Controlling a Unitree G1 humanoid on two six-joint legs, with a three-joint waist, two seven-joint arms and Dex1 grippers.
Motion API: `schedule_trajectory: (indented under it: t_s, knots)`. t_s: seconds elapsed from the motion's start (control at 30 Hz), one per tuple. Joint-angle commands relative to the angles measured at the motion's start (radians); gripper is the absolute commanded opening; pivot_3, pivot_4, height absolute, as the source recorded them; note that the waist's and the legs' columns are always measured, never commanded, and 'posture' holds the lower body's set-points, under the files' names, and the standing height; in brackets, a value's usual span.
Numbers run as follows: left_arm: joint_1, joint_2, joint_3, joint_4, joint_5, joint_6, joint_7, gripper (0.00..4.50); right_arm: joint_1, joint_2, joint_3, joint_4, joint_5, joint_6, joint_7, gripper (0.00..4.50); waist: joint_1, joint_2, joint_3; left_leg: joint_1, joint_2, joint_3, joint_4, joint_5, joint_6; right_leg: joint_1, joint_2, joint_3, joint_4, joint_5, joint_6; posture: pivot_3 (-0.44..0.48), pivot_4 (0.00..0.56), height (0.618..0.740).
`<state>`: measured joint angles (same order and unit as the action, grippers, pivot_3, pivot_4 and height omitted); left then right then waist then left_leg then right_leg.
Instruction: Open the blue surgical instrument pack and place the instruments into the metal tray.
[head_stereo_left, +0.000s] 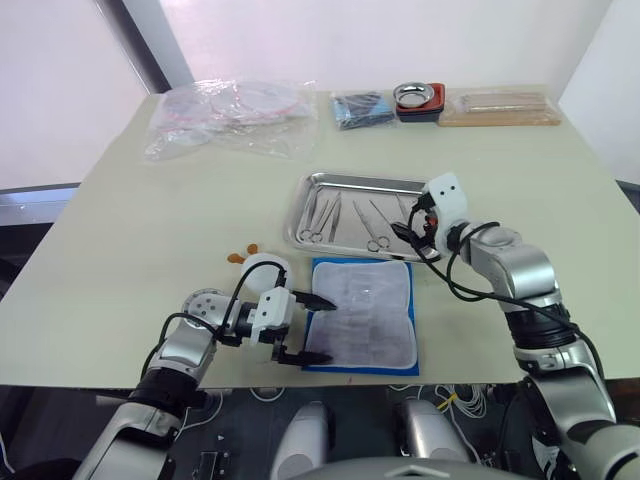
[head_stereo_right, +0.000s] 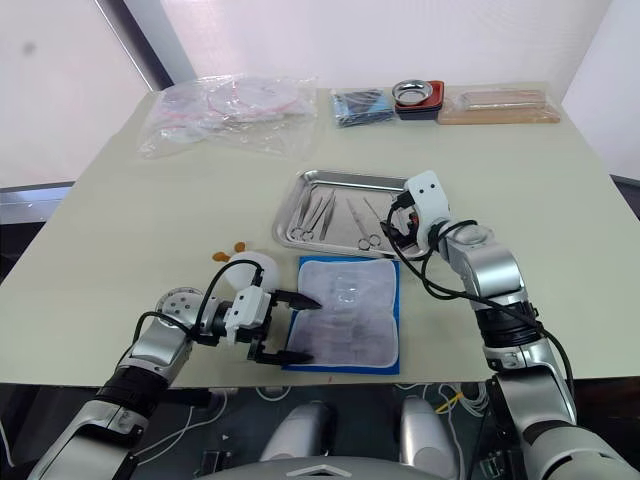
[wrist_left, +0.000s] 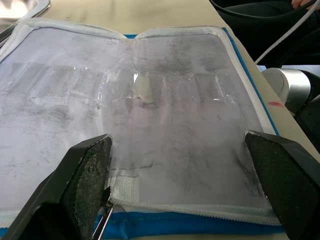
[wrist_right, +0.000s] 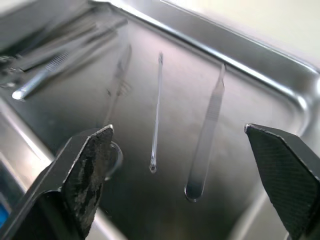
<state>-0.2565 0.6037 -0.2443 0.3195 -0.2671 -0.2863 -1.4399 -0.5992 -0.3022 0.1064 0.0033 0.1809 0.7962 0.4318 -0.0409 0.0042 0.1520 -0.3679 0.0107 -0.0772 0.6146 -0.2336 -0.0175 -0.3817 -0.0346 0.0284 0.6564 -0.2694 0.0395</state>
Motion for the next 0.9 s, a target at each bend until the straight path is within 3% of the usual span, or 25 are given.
schedule_trajectory:
  t_s: [0.03,0.23,0.53,0.9]
  knots:
    - [0.053,0.021,-0.031,0.032,0.07,0.04,0.021,4.5,0.037,-0.011,-0.04,-0.074,0.036,-0.118,0.053,4.46,0.0,0.0,0.001,0.0,0.0,0.0,0.0,0.0,0.0,0.0,0.0,0.0,0.0,0.0,0.0,0.0,0.15,0.74]
    - [0.068,0.021,0.006,-0.056,0.014,0.046,0.02,4.5,0.151,-0.057,-0.07,-0.162,0.107,-0.211,0.171,4.46,0.0,-0.002,0.002,-0.015,0.0,0.0,0.001,0.0,0.0,-0.015,0.0,0.0,0.002,0.003,0.003,0.0,0.15,0.74]
    - [0.07,0.029,0.098,-0.207,-0.1,0.13,0.05,4.5,0.276,-0.081,-0.122,-0.234,0.188,-0.37,0.278,4.46,-0.001,-0.014,0.021,-0.016,0.0,-0.001,0.001,0.0,0.0,-0.016,0.001,-0.001,0.001,0.002,0.003,0.0,0.15,0.74]
    - [0.126,0.029,0.309,-0.482,-0.304,0.38,0.261,4.5,0.323,-0.135,-0.231,-0.237,0.349,-0.429,0.411,4.46,0.002,-0.018,0.029,-0.024,0.0,-0.004,0.004,0.0,0.0,-0.02,-0.001,-0.004,0.001,0.005,-0.001,0.0,0.15,0.74]
